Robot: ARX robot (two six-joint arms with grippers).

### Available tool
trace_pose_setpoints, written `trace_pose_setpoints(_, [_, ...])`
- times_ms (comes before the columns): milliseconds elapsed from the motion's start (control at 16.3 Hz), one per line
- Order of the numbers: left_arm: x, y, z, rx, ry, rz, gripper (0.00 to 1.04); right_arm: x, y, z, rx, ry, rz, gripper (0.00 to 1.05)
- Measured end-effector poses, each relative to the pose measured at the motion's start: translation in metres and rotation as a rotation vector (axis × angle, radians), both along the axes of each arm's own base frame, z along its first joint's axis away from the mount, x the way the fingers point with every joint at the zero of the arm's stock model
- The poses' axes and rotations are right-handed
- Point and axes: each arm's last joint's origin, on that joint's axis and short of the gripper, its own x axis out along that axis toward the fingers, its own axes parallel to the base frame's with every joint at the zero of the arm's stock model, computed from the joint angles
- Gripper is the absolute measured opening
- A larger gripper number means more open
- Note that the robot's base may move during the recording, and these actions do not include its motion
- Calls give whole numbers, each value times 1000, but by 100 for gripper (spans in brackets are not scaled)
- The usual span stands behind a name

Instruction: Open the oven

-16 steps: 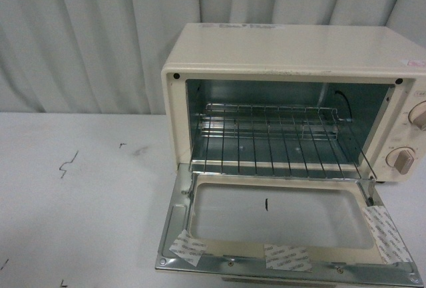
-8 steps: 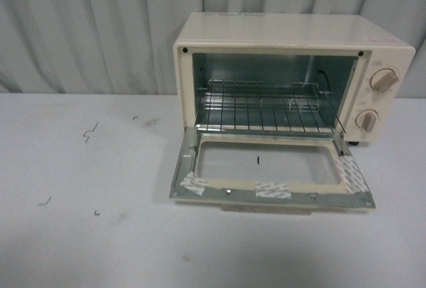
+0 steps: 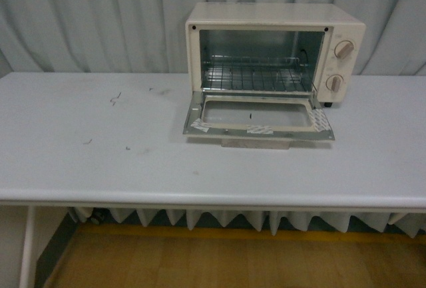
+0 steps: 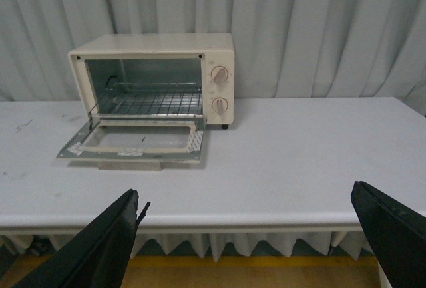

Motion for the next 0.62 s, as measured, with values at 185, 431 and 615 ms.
trace_pose_setpoints(185, [0,0,0,0,5,0,98,0,0,0,0,4,0,98])
trace_pose_setpoints(431, [0,0,0,0,4,0,98,0,0,0,0,5,0,98])
trace_pose_setpoints(615, [0,0,0,0,4,0,98,0,0,0,0,4,0,98])
